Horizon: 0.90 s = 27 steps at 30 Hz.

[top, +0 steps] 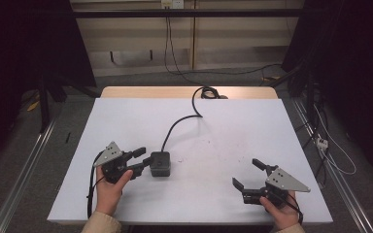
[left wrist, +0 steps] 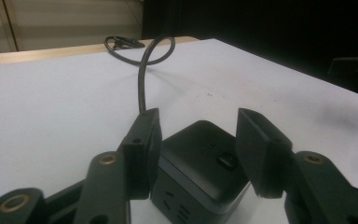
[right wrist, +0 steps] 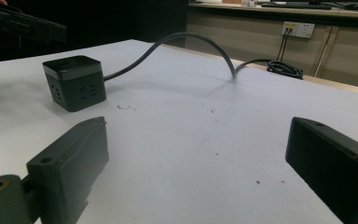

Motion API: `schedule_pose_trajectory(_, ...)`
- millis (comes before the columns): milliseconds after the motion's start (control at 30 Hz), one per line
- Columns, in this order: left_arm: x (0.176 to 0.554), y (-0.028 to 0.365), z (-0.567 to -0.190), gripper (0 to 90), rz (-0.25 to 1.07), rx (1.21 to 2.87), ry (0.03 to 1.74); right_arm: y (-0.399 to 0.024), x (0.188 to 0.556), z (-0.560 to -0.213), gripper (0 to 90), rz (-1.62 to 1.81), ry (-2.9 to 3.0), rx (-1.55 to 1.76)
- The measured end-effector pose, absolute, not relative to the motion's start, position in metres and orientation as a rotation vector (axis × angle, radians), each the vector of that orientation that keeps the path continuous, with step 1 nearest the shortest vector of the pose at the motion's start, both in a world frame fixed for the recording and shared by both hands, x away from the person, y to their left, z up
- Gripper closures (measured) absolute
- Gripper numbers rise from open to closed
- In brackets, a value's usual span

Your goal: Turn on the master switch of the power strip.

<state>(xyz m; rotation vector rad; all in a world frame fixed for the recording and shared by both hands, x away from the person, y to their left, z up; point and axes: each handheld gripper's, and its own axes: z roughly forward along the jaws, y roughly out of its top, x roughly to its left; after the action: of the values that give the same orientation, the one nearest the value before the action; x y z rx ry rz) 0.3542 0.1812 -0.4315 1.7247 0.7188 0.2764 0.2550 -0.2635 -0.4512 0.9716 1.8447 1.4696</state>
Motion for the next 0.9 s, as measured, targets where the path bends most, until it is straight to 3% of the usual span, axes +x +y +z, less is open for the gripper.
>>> schedule_pose_trajectory(900, 0.3553, 0.1761, -0.43, 70.4, 0.257, 1.755, 0.704, -0.2633, 0.255, -0.4513, 5.2, 1.467, 1.848, 0.97)
